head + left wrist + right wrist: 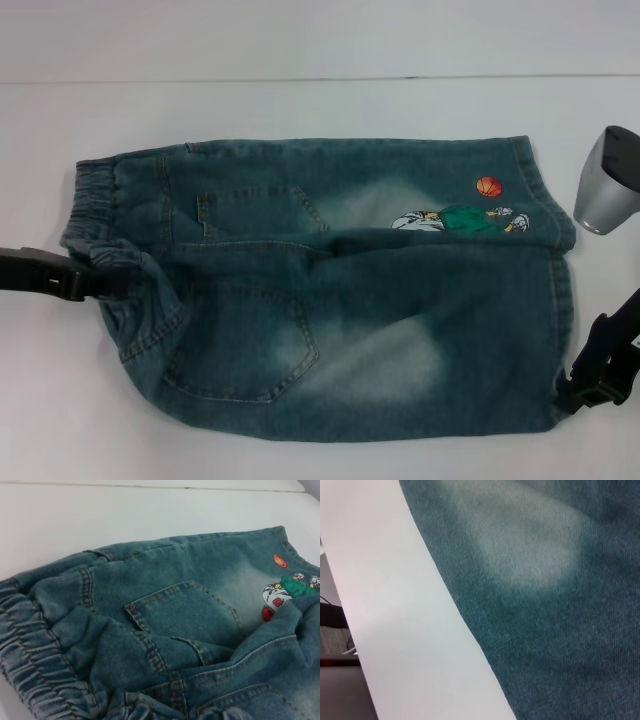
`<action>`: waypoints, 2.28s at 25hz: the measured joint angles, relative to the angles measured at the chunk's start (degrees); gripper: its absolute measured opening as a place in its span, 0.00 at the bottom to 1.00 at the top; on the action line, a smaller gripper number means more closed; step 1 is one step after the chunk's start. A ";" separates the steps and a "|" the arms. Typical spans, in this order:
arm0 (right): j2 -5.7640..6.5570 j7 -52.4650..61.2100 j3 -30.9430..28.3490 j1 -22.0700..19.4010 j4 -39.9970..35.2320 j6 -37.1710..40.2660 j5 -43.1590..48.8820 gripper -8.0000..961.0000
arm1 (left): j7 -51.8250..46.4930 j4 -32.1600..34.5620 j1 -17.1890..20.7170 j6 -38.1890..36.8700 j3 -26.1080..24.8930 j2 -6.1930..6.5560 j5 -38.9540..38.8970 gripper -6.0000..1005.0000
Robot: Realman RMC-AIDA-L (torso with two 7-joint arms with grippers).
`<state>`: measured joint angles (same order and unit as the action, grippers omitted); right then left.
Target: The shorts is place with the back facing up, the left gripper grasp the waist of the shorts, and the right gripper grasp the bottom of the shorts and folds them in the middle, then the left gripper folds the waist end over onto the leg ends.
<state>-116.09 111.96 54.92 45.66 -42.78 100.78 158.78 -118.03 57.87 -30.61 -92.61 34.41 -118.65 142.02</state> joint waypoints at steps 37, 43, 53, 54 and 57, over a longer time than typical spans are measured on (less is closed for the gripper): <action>5.69 -7.69 -26.78 -7.44 6.38 -16.61 -29.66 0.01 | -16.38 -3.92 -6.08 9.99 -8.56 5.52 -1.86 0.09; 5.32 -6.02 -25.70 -5.63 8.21 -23.43 -29.52 0.01 | -18.92 -6.10 -5.92 15.37 -8.66 5.49 -1.86 0.09; 4.36 -5.68 -24.44 -4.27 11.49 -34.98 -29.58 0.01 | -19.55 -10.09 -5.97 23.28 -8.66 4.92 -3.00 0.09; 4.25 -5.78 -24.44 -4.27 11.53 -35.48 -29.65 0.01 | -19.59 -10.43 -5.99 24.20 -8.66 4.78 -3.07 0.09; 3.34 -6.19 -24.12 -3.77 11.55 -37.59 -29.72 0.01 | -19.53 -11.36 -6.14 26.09 -8.43 4.54 -3.41 0.09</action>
<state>-112.75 105.76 30.79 41.89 -31.23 63.18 129.06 -137.57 46.50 -36.75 -66.52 25.98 -114.11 138.62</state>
